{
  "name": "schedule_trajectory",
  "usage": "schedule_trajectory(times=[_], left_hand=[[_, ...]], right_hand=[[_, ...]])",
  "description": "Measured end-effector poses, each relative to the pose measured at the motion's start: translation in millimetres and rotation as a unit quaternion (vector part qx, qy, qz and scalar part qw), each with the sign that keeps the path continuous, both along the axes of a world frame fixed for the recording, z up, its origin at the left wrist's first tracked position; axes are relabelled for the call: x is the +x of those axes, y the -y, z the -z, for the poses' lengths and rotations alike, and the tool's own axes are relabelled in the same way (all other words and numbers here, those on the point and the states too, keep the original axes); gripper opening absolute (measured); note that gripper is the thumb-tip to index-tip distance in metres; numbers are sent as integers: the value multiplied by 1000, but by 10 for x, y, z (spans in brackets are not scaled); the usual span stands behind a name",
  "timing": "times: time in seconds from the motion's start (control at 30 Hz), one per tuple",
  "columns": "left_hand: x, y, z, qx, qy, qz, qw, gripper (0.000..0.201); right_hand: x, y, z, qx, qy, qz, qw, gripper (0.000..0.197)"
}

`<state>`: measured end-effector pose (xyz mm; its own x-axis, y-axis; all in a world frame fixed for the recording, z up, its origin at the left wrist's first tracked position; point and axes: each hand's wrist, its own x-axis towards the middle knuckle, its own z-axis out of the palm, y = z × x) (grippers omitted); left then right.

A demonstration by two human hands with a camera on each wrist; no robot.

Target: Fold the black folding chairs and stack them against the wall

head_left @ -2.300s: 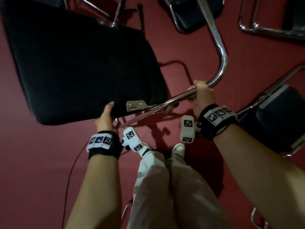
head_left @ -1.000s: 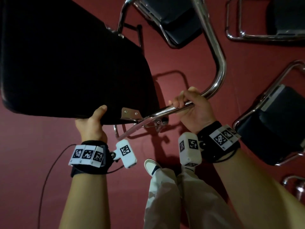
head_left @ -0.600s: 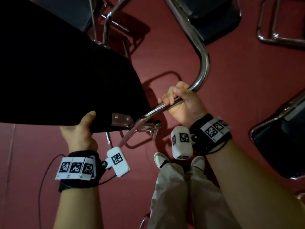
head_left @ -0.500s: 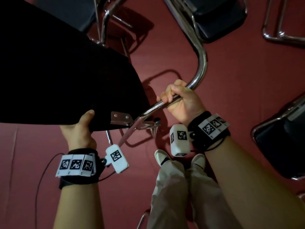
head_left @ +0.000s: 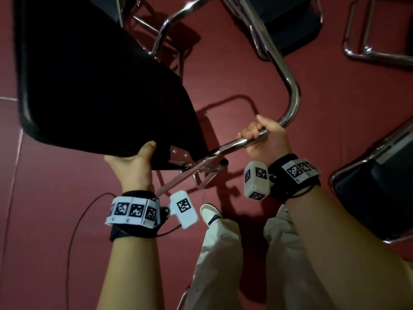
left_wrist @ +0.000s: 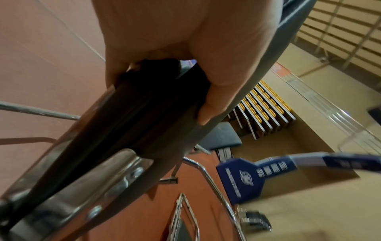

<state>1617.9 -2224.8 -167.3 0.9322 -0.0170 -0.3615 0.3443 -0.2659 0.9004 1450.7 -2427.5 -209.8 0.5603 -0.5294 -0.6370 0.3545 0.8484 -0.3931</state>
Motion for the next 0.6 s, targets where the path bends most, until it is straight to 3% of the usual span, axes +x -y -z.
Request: schedule_trajectory(times=[0.23,0.43,0.6], left_hand=[[-506,564,111,52,54,47,996,78],[-641,1042,209,135,110,81,981,94],[-886,1455,205,190,128,100,968,102]], right_hand=[[-598,253,314,96,-13,85,992,50],[-852,470,486,133,-21,127,983,28],[-971,708,518,138,-46,137,980,39]])
